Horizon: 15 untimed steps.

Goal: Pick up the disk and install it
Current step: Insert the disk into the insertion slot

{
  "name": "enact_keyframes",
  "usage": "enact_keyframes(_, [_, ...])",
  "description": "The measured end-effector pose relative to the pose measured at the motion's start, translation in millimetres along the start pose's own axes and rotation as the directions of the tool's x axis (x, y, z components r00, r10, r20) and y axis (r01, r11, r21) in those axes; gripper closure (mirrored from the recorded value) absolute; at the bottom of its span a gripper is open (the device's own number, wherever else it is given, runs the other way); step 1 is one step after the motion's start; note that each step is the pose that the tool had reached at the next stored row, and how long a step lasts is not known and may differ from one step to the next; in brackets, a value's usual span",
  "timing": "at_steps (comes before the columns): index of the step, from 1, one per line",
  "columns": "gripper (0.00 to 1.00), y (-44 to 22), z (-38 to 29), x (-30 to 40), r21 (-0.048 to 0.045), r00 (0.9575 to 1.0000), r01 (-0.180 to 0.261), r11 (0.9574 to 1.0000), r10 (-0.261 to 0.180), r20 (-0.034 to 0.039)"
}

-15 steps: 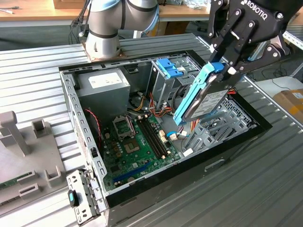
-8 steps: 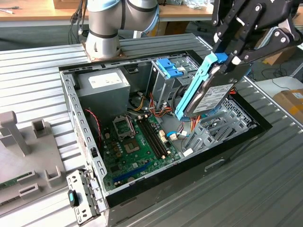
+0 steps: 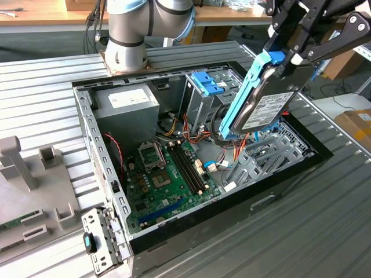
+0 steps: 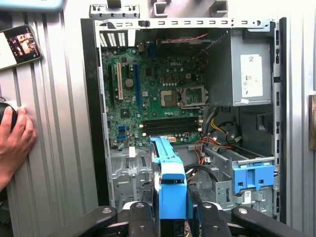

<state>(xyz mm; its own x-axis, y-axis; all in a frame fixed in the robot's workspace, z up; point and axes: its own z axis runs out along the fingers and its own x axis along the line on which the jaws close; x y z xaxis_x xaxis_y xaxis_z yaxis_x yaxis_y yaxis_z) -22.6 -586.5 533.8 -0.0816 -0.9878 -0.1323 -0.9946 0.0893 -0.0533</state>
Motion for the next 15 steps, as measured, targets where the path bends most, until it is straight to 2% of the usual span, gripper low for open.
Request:
enact_keyframes(9, [0.64,-1.7,1.8,0.1,0.0000,1.0000,0.000,1.0000,0.000,-0.0001])
enact_keyframes(11, [0.64,-1.9,7.8,1.0,0.0000,1.0000,0.000,1.0000,0.000,-0.0001])
enact_keyframes(15, [0.64,-6.5,11.8,1.1,0.0003,0.9999,0.005,1.0000,-0.005,-0.0107])
